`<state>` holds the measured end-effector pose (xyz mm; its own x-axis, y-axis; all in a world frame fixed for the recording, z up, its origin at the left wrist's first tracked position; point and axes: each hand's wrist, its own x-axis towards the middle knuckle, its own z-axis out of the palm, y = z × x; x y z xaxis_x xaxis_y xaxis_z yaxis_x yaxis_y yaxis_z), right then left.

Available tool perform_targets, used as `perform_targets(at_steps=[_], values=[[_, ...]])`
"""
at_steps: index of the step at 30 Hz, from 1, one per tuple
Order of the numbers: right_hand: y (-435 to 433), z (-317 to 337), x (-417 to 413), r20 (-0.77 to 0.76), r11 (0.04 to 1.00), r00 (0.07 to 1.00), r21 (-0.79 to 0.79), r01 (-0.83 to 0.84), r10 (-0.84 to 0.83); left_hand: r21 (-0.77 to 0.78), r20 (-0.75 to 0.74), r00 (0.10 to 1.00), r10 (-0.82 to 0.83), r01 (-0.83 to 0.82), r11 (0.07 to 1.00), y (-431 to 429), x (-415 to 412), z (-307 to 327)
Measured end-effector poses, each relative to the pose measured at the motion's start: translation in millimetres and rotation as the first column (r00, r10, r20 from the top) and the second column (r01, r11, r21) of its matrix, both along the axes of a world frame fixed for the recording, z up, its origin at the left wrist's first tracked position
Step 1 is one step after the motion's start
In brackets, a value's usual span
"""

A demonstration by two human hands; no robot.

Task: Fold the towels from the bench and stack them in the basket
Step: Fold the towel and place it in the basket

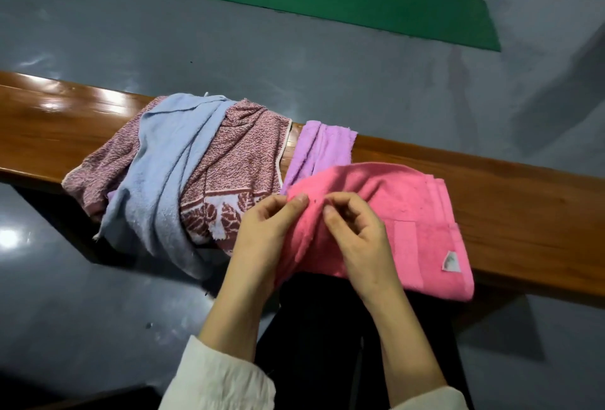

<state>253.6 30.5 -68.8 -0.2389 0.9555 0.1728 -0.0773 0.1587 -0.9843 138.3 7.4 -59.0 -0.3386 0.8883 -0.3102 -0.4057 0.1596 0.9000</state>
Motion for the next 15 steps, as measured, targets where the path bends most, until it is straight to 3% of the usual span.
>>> perform_targets(at_steps=[3, 10, 15], values=[[-17.0, -5.5, 13.8, -0.02, 0.996, 0.998, -0.054, 0.065, -0.066, 0.097, -0.293, 0.956, 0.035, -0.006, 0.995, -10.9, 3.9, 1.0], [-32.9, 2.4, 26.5, -0.028, 0.996, 0.997, -0.059, 0.072, -0.074, 0.199, -0.183, 0.982, -0.055, 0.092, 0.976, -25.1, 20.2, 14.2], [-38.4, 8.0, 28.4, -0.003, 0.999, 0.999, -0.036, 0.036, -0.036, 0.205, -0.339, 0.94, -0.02, 0.095, 0.974, -28.2, 31.3, 18.9]])
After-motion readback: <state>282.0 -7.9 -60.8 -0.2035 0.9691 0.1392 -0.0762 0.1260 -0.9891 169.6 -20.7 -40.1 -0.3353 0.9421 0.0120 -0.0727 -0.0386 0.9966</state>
